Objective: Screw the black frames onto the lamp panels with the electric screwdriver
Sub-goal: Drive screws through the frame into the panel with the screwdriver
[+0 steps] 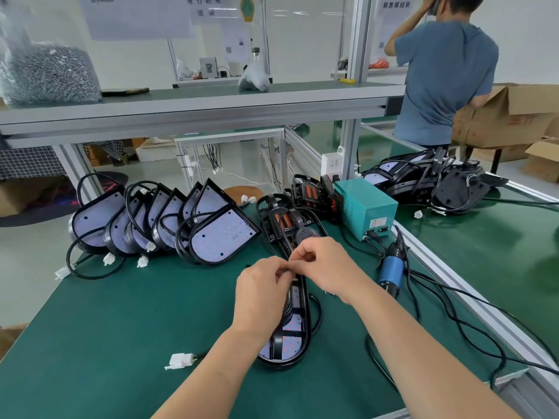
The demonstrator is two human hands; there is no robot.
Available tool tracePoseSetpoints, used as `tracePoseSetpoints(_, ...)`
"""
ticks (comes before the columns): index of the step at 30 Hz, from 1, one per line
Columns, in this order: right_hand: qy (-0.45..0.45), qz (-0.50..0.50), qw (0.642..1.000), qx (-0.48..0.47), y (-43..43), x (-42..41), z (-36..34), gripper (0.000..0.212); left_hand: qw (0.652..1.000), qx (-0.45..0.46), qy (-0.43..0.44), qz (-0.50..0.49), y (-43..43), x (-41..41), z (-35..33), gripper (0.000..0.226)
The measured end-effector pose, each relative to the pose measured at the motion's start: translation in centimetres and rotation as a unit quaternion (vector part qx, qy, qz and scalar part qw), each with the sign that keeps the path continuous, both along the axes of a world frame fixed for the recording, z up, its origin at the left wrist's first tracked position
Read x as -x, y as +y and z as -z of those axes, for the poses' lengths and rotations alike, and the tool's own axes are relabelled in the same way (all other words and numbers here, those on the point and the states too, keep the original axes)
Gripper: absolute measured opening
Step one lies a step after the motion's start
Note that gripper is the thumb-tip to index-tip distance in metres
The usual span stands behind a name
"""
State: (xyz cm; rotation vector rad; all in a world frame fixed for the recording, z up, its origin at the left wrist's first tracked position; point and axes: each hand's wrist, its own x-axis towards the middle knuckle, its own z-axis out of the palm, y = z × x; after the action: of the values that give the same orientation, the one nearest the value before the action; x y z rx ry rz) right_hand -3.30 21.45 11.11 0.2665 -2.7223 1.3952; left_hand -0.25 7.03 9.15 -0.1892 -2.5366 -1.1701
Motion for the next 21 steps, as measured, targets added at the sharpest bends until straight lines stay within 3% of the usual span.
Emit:
tracePoseSetpoints(3,-0.028,0.002,0.998,0.059,0.0,-0.7,0.4,0.011,0.998,0.053,0.016,-0.027,-0.2,-0.1,0.1,0.007)
tracePoseSetpoints(10,-0.057,0.002,0.996,0.067,1.5,-1.9,0.7,0.013,0.996,0.070,0.051,-0.022,0.3,-0.9,0.8,0.010)
tracePoseSetpoints(13,0.021,0.177,0.983,-0.042,5.2,-1.7,0.6,0.022,0.999,0.035,0.030,-0.003,-0.2,-0.7,0.8,0.012)
tracePoseSetpoints(15,0.038,0.320,0.938,-0.123,8.8,-1.9,1.2,0.037,0.999,0.031,0.021,0.002,-0.5,-0.7,0.8,0.016)
tracePoseSetpoints(17,-0.050,0.387,0.910,-0.137,11.4,-2.0,2.8,0.056,0.999,0.029,0.015,0.010,-0.7,-0.8,0.9,0.021)
tracePoseSetpoints(19,-0.144,0.362,0.906,-0.165,11.7,-1.9,4.6,0.069,0.999,0.034,0.006,0.019,-0.6,-1.0,0.9,0.027)
tracePoseSetpoints(21,-0.161,0.341,0.908,-0.181,10.9,-1.5,6.1,0.071,0.999,0.044,-0.005,0.030,-0.1,-0.9,1.0,0.027)
